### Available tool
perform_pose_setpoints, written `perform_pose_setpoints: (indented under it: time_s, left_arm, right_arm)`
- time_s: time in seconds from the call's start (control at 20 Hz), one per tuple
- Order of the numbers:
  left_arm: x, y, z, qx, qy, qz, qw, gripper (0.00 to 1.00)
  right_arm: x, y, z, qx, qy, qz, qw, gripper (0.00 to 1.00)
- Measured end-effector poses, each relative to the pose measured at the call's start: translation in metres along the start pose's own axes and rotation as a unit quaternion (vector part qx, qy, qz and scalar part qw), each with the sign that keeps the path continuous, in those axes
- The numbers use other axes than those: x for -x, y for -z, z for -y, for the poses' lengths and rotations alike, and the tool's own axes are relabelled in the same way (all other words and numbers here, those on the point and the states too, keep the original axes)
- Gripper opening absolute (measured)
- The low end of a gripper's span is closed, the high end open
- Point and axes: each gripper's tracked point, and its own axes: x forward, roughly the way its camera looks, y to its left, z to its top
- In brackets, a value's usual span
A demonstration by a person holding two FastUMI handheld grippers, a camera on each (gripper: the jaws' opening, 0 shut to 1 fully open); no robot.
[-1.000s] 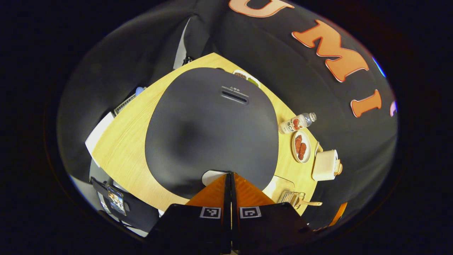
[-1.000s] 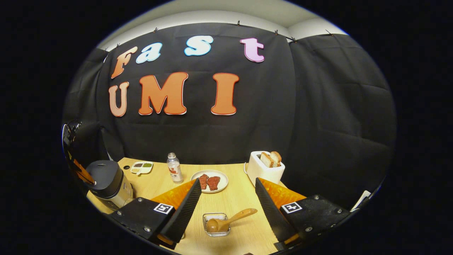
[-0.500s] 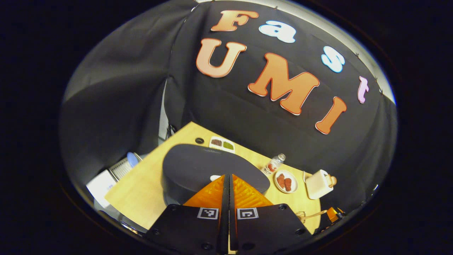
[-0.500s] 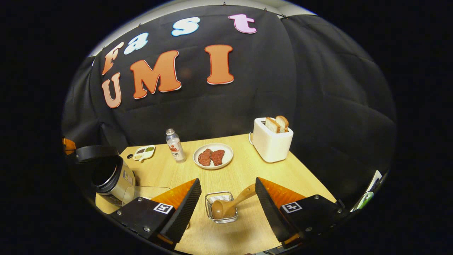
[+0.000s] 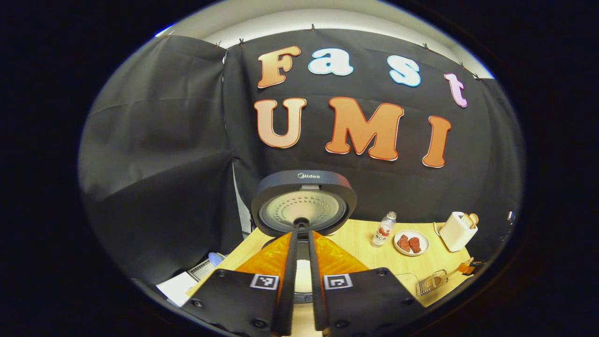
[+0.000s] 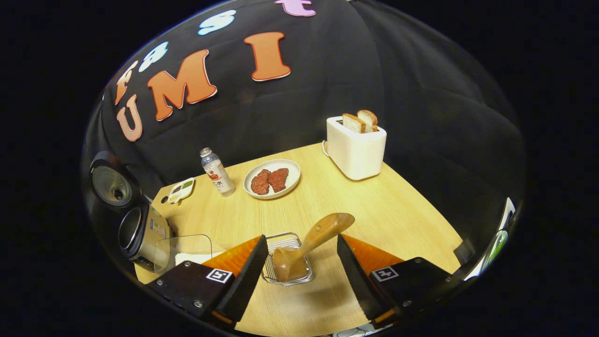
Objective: Close the left gripper, press the button to open the rice cooker; take a wooden spoon from the chopstick holder with the right hand, scoop a spoonful of rice and pour it into the rice cooker, then put the wooden spoon back into the chopstick holder.
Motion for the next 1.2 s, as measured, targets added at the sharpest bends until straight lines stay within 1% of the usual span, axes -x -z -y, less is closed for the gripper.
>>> perform_pose_setpoints:
  time_s: [0.05, 0.1, 0.15, 0.25, 0.3, 0.35, 0.45, 0.5, 0.55, 0.65, 0.7, 0.75, 0.8, 0.85, 0.95, 1.0, 1.1, 1.2]
  left_arm:
    - [0.003, 0.000, 0.000, 0.001, -0.001, 0.002, 1.000, 0.27]
    - [0.007, 0.003, 0.000, 0.000, -0.005, 0.001, 1.000, 0.34]
    - [0.010, 0.006, -0.002, -0.003, -0.010, -0.003, 1.000, 0.37]
    - [0.016, 0.016, -0.004, -0.010, -0.023, -0.012, 1.000, 0.47]
    - [0.019, 0.019, -0.003, -0.011, -0.027, -0.017, 0.999, 0.45]
    - [0.023, 0.024, -0.001, -0.011, -0.029, -0.021, 0.999, 0.46]
    - [0.030, 0.026, 0.002, -0.014, -0.030, -0.024, 0.999, 0.45]
    - [0.032, 0.025, 0.003, -0.017, -0.030, -0.023, 0.999, 0.46]
    - [0.033, 0.025, 0.004, -0.020, -0.032, -0.022, 0.999, 0.46]
    - [0.036, 0.026, 0.007, -0.025, -0.032, -0.023, 0.999, 0.47]
    - [0.036, 0.027, 0.009, -0.027, -0.031, -0.024, 0.999, 0.47]
    - [0.036, 0.029, 0.010, -0.029, -0.030, -0.025, 0.999, 0.47]
    - [0.037, 0.029, 0.011, -0.032, -0.030, -0.026, 0.999, 0.47]
    - [0.037, 0.029, 0.011, -0.034, -0.030, -0.026, 0.999, 0.45]
    - [0.039, 0.029, 0.012, -0.035, -0.029, -0.024, 0.999, 0.45]
    - [0.039, 0.029, 0.012, -0.033, -0.028, -0.024, 0.999, 0.47]
    - [0.040, 0.029, 0.011, -0.030, -0.025, -0.022, 0.999, 0.47]
    - [0.042, 0.029, 0.010, -0.028, -0.022, -0.019, 0.999, 0.47]
  right_arm:
    - [-0.006, 0.004, 0.003, -0.007, 0.000, -0.008, 1.000, 0.91]
    - [-0.013, 0.007, 0.003, -0.015, -0.002, -0.014, 1.000, 0.89]
    - [-0.016, 0.009, 0.001, -0.023, -0.009, -0.020, 0.999, 0.87]
    - [-0.025, 0.008, 0.000, -0.036, -0.018, -0.013, 0.999, 0.82]
    - [-0.030, 0.009, 0.000, -0.037, -0.021, -0.012, 0.999, 0.76]
    - [-0.035, 0.011, 0.000, -0.036, -0.022, -0.012, 0.999, 0.74]
    - [-0.042, 0.018, 0.000, -0.037, -0.023, -0.019, 0.999, 0.67]
    - [-0.043, 0.020, -0.002, -0.040, -0.029, -0.019, 0.999, 0.61]
    - [-0.042, 0.017, -0.005, -0.041, -0.035, -0.011, 0.998, 0.54]
    - [-0.044, 0.015, -0.006, -0.030, -0.034, 0.005, 0.999, 0.49]
    - [-0.047, 0.018, -0.006, -0.025, -0.034, 0.002, 0.999, 0.41]
    - [-0.047, 0.017, -0.006, -0.027, -0.033, 0.002, 0.999, 0.37]
    - [-0.048, 0.014, -0.008, -0.036, -0.036, 0.004, 0.999, 0.27]
    - [-0.043, 0.015, -0.012, -0.044, -0.040, 0.004, 0.998, 0.26]
    - [-0.041, 0.014, -0.016, -0.049, -0.046, 0.014, 0.998, 0.20]
    - [-0.039, 0.014, -0.019, -0.049, -0.046, 0.017, 0.998, 0.17]
    - [-0.034, 0.016, -0.021, -0.044, -0.045, 0.016, 0.998, 0.13]
    - [-0.029, 0.014, -0.024, -0.044, -0.044, 0.012, 0.998, 0.12]
